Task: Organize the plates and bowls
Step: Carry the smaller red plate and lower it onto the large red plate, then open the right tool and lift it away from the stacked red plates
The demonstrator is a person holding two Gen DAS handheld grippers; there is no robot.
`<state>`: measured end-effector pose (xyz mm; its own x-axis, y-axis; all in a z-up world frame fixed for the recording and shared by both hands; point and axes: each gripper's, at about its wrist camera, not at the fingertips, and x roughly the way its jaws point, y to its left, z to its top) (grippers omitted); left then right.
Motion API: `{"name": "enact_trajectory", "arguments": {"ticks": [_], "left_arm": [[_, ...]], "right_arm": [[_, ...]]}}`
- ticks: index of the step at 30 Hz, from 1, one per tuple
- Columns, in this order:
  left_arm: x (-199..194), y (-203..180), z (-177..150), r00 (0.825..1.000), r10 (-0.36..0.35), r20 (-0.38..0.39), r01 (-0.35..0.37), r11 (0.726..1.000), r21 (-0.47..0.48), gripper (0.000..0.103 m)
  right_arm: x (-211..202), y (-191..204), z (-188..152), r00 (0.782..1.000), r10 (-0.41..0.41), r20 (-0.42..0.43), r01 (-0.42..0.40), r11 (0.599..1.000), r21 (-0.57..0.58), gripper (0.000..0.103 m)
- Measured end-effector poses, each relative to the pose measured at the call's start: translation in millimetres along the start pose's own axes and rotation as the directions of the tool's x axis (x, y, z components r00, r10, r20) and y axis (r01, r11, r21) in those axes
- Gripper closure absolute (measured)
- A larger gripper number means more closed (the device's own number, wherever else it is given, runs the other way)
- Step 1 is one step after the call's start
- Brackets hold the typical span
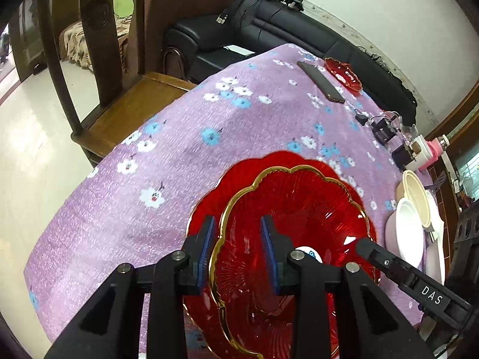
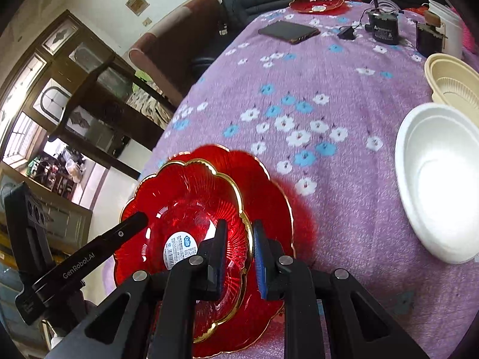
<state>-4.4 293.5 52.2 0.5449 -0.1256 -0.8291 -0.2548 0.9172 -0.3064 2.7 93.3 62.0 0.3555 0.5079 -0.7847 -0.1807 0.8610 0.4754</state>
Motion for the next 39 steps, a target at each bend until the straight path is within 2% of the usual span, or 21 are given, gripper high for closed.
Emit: {"name": "enact_trajectory", "arguments": {"ticks": [10,16,22,26,29,33,36,39], "left_arm": [[7,-3,-5,1.0,-0.002,0.001,0.002,1.0,0.022,0.073],[5,-6,-5,0.999,-0.033,-0.007,0.033,0.999,0.013,0.055],[4,-10,-6,0.997,-0.076,-0.018,0.077,0.997,0.023,0.037],[5,-14,-6,0.995,-0.097,-0.017,0.097,0.994,0.039,0.029],[8,-21,-5,0.998,-0.06,-0.006,0.06,0.995,0.082,0.029],[2,-38,-9,0.996,0.051,0.075,-0.064,0.981,0.184,0.029],[-10,-45,-13,0.983,0.106,0.151,-0.137,0.966,0.219,0.029],[-30,-47,-18,0.957,0.141,0.255,-0.197,0.957,0.211,0.028]], "right_arm": [[3,-2,-6,0.999,-0.046,0.015,0.046,0.999,-0.009,0.083],[5,4,-7,0.997,-0.077,0.03,0.077,0.997,-0.019,0.08],[7,16,-10,0.987,-0.146,0.069,0.152,0.984,-0.092,0.075],[7,19,-12,0.985,-0.144,0.09,0.154,0.982,-0.111,0.069],[4,21,-13,0.983,-0.144,0.116,0.157,0.98,-0.119,0.067],[-8,25,-17,0.976,-0.137,0.168,0.161,0.977,-0.138,0.066],[-19,27,-21,0.969,-0.135,0.208,0.165,0.977,-0.136,0.061],[-33,26,-27,0.961,-0.124,0.247,0.157,0.98,-0.122,0.055]]}}
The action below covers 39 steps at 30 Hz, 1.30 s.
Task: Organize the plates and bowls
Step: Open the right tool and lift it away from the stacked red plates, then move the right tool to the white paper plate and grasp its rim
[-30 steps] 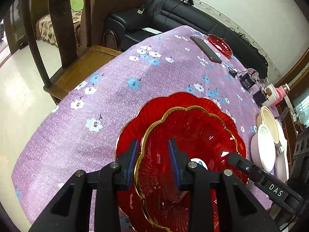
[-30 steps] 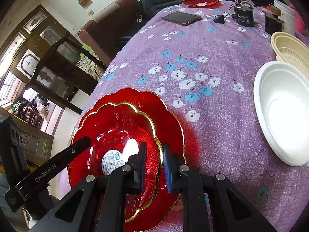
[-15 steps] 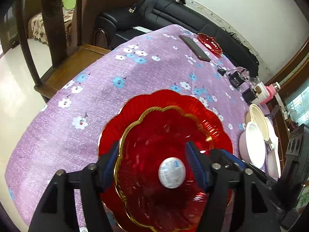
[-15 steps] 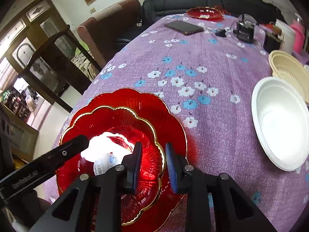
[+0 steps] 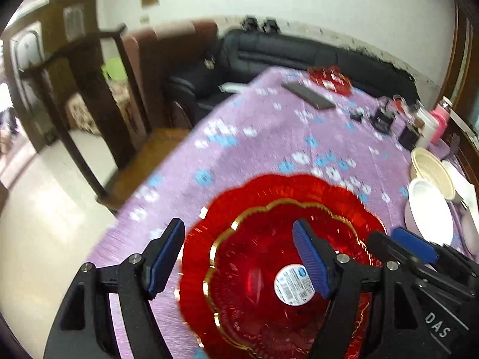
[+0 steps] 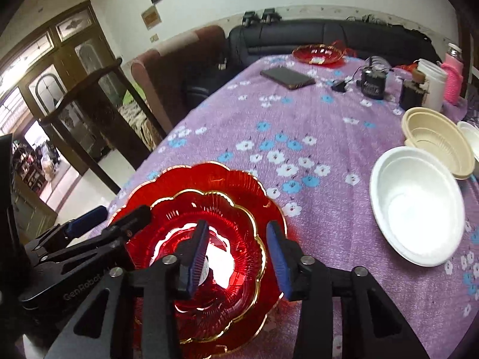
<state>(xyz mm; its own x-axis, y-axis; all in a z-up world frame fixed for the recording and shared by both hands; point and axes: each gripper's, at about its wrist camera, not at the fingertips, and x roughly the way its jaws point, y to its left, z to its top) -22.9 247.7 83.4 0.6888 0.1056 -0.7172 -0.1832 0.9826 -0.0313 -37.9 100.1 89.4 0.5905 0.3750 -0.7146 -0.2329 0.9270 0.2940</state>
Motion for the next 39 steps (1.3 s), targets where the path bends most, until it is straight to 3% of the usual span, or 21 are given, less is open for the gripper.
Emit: {"name": "enact_trajectory", "arguments": {"ticks": [3,9,15,18,23,29,34,37,39], "left_arm": [[-19,4,0,0.998,-0.012,0.055,0.013,1.0,-0.022,0.023],[-47,3,-9,0.991,-0.099,0.085,0.103,0.994,-0.037,0.023],[-66,-16,-18,0.982,-0.156,0.102,0.158,0.987,-0.01,0.023],[-72,-30,-21,0.975,-0.197,0.104,0.197,0.98,0.014,0.022],[-72,-59,-30,0.944,-0.329,-0.011,0.329,0.944,0.03,0.018],[-75,-102,-49,0.908,-0.406,-0.103,0.414,0.907,0.077,0.018],[-67,-125,-49,0.903,-0.397,-0.163,0.419,0.899,0.131,0.015],[-61,-132,-43,0.871,-0.445,-0.207,0.472,0.875,0.108,0.015],[-56,-138,-34,0.871,-0.444,-0.213,0.472,0.876,0.104,0.016]], "right_arm": [[-15,-3,-6,0.999,0.003,0.038,-0.004,1.0,0.008,0.054],[-52,-30,-30,0.994,0.0,0.106,-0.006,0.998,0.061,0.044],[-93,-88,-61,0.988,-0.091,0.127,0.074,0.988,0.133,0.044],[-115,-118,-75,0.977,-0.182,0.112,0.166,0.977,0.134,0.044],[-149,-162,-94,0.951,-0.295,0.093,0.277,0.947,0.164,0.044],[-174,-182,-98,0.937,-0.324,0.128,0.298,0.936,0.19,0.038],[-168,-190,-78,0.94,-0.315,0.128,0.287,0.937,0.198,0.037],[-156,-200,-61,0.952,-0.282,0.121,0.248,0.939,0.24,0.037],[-144,-207,-51,0.956,-0.271,0.116,0.232,0.935,0.269,0.037]]}}
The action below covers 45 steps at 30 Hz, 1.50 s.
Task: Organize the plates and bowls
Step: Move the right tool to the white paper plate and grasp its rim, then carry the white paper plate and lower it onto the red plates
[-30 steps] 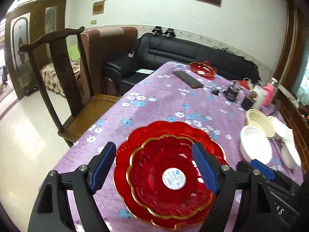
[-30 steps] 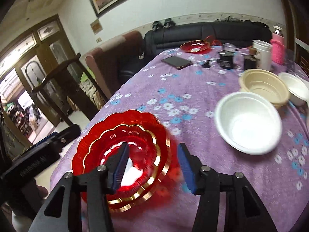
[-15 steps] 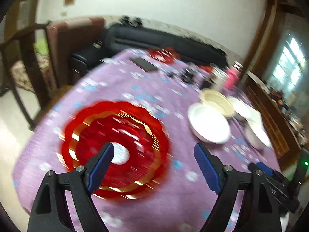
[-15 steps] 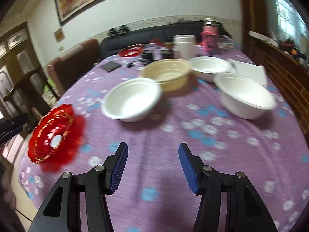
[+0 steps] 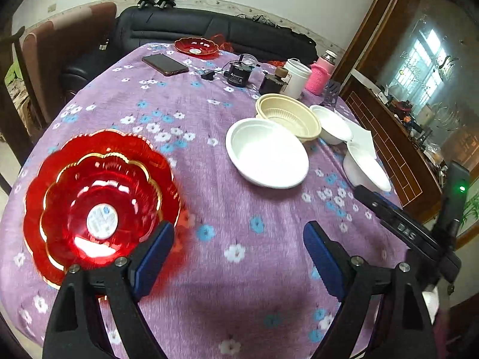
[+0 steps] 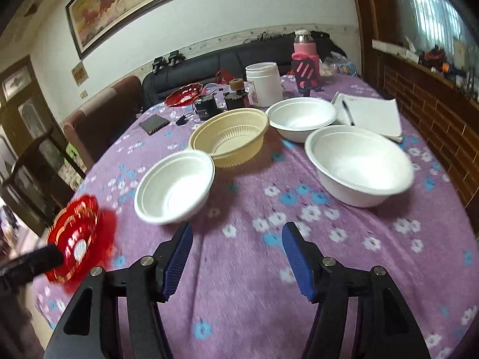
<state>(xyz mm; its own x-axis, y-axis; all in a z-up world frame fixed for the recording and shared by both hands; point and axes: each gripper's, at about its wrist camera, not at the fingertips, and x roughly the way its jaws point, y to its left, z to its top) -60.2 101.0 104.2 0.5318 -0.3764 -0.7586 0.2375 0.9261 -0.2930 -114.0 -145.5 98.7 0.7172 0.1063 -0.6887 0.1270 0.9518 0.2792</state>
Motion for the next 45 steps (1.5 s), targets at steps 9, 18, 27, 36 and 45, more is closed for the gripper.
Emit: {"name": "enact_trajectory", "arguments": {"ticks": [9,18,27,36,45], "left_arm": [[48,-3,64,0.995,0.1,0.015,-0.1,0.995,-0.018,0.016],[120,-16,104,0.983,0.174,-0.06,-0.175,0.985,-0.013,0.016],[168,-19,100,0.959,0.258,-0.114,-0.259,0.966,0.011,0.016],[191,-21,90,0.948,0.239,-0.211,-0.24,0.971,0.021,0.044],[187,-33,83,0.949,0.242,-0.2,-0.241,0.97,0.032,0.067]], "right_arm": [[66,1,31,0.999,0.036,0.008,-0.037,0.992,0.118,0.037],[95,-3,28,0.998,0.059,0.012,-0.059,0.995,0.082,0.037],[108,5,24,0.991,0.127,-0.028,-0.125,0.99,0.069,0.037],[120,7,21,0.989,0.13,-0.065,-0.125,0.989,0.077,0.047],[123,4,20,0.985,0.151,-0.087,-0.143,0.986,0.089,0.063]]}}
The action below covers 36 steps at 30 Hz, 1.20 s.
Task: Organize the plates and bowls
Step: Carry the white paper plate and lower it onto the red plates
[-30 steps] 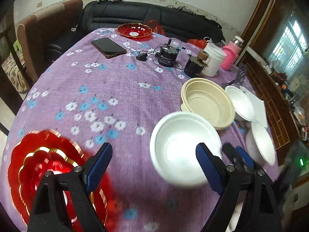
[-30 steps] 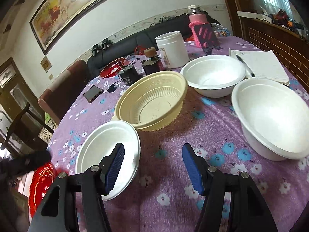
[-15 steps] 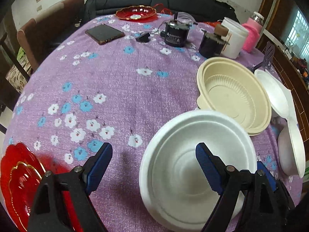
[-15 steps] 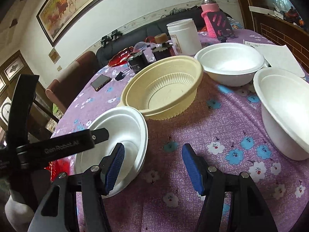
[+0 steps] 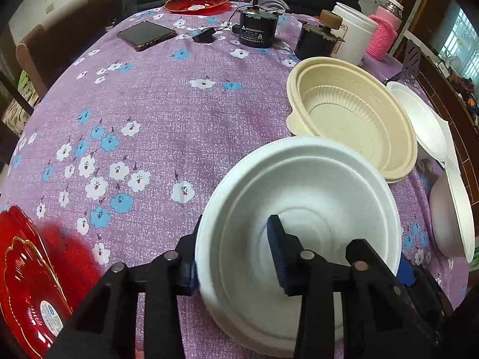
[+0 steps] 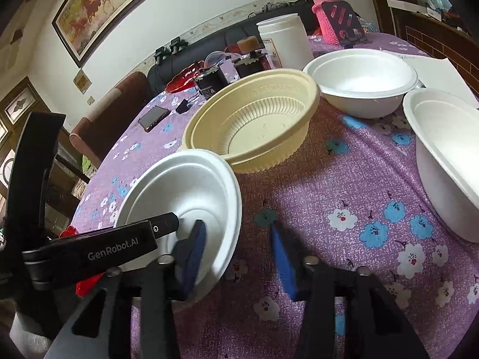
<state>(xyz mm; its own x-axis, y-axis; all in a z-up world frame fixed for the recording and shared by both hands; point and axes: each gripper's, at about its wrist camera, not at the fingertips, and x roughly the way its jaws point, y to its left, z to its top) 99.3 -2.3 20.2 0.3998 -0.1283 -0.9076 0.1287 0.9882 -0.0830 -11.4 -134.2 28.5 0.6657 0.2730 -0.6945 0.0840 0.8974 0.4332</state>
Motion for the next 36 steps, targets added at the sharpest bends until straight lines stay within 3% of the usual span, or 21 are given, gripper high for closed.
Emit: {"name": "enact_trajectory", "arguments": {"ticks": [4,5,21,28,36], "left_arm": [[-5,-1,-3,1.0,-0.01,0.006,0.011,1.0,-0.004,0.074],[-7,-1,-4,1.0,-0.007,0.01,0.007,1.0,-0.002,0.074],[-39,3,-24,0.998,-0.008,0.069,0.01,1.0,-0.016,0.074],[-53,7,-34,0.995,0.001,0.098,0.002,1.0,-0.027,0.073],[-91,45,-52,0.986,-0.026,0.167,0.043,0.994,-0.101,0.073]], "right_arm": [[-1,6,-3,1.0,-0.001,0.005,0.001,1.0,-0.027,0.083],[-2,7,-4,1.0,-0.008,0.007,0.008,0.999,-0.036,0.084],[-17,19,-12,0.999,-0.006,0.054,0.011,0.995,-0.097,0.084],[-35,33,-13,0.994,-0.004,0.112,0.018,0.993,-0.118,0.084],[-61,68,-21,0.99,0.086,0.111,-0.07,0.988,-0.141,0.084]]}}
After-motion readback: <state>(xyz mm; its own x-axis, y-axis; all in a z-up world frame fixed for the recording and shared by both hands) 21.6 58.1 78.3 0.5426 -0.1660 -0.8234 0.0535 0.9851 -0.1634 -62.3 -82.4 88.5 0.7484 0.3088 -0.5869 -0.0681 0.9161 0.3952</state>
